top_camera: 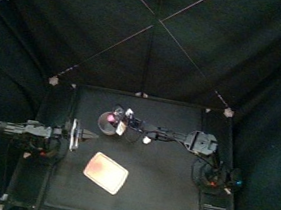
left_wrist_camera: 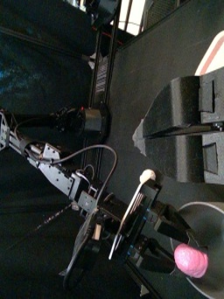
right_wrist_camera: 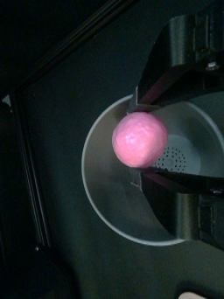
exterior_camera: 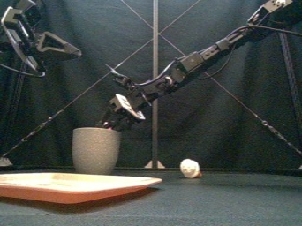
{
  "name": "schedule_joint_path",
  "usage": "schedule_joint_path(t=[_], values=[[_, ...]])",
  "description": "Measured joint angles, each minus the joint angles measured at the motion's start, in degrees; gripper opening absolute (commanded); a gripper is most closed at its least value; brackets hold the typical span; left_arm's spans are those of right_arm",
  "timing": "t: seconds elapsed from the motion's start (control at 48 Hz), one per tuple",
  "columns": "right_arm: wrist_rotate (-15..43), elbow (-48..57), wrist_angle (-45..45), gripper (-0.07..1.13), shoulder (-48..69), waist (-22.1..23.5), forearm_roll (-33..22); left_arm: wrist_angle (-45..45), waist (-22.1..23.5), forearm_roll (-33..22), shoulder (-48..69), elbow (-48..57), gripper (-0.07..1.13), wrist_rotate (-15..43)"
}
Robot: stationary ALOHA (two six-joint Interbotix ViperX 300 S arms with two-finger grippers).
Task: Pick the pink ball then place it in the grey bowl
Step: Drop pink ball in the grey bowl and return to neutral
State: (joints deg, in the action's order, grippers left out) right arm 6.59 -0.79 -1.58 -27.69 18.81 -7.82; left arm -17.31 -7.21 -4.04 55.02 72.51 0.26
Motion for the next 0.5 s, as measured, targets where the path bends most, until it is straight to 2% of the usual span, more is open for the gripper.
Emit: schedule_joint_path(t=[0.146,0.5], values=[[0.09,0.35,0.26,0.86,-0.09,-0.09,1.14,-0.09,-0.09,0.0,0.09,0.62,-0.01,0.0],[-0.09,0.62,-0.62,0.89,-0.09,-1.41,1.93,-0.09,-0.26,0.0,0.09,0.79,-0.01,0.0]])
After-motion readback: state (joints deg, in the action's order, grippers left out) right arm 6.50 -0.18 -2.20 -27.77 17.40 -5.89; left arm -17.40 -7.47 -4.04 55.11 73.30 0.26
